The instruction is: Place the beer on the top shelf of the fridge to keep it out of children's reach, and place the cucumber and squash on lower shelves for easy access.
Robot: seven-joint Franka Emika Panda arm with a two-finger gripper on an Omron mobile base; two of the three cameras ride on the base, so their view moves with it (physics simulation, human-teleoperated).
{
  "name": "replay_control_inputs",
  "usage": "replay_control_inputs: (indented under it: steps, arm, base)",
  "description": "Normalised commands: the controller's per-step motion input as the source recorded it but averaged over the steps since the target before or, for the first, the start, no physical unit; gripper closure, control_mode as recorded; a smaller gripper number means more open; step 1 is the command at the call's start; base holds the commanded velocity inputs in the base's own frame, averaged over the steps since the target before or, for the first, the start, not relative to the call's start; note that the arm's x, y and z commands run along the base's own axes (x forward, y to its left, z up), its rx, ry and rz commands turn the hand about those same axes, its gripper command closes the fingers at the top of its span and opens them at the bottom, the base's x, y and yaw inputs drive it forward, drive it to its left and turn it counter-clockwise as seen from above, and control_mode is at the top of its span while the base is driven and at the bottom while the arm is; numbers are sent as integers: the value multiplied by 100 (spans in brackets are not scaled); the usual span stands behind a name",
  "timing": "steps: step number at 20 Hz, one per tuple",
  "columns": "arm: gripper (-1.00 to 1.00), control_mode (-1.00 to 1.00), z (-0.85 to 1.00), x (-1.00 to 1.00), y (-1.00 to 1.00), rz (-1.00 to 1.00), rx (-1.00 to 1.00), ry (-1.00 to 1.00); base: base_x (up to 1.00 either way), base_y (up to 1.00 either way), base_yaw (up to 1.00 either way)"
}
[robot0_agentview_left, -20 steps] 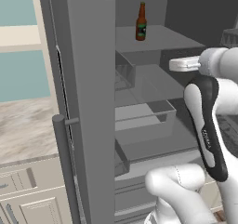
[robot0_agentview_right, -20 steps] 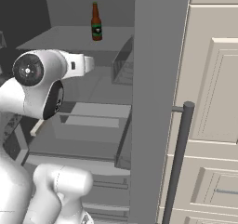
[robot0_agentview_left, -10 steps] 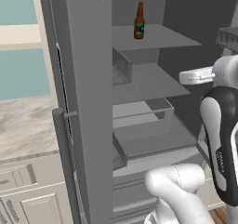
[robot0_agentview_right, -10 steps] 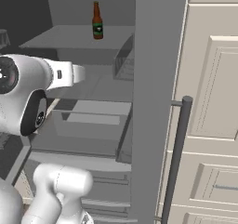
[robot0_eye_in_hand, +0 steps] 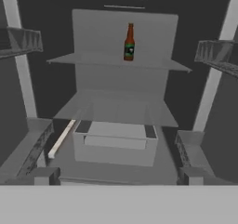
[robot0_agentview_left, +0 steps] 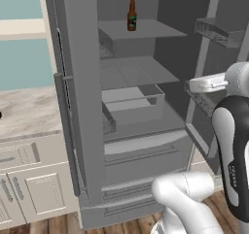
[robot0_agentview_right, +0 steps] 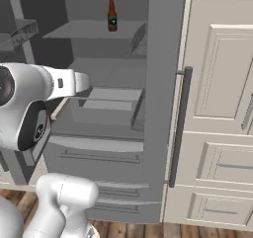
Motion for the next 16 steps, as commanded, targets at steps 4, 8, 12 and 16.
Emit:
replay_control_inputs:
  steps: [4,8,12,16]
  arm:
    - [-100,100,0,0,0,0,0,0]
    - [-100,100,0,0,0,0,0,0]
    - [-100,100,0,0,0,0,0,0]
    - [-100,100,0,0,0,0,0,0]
  base:
    - [-62,2,0]
    - [-53,29,0]
    - [-36,62,2]
    - [-22,88,2]
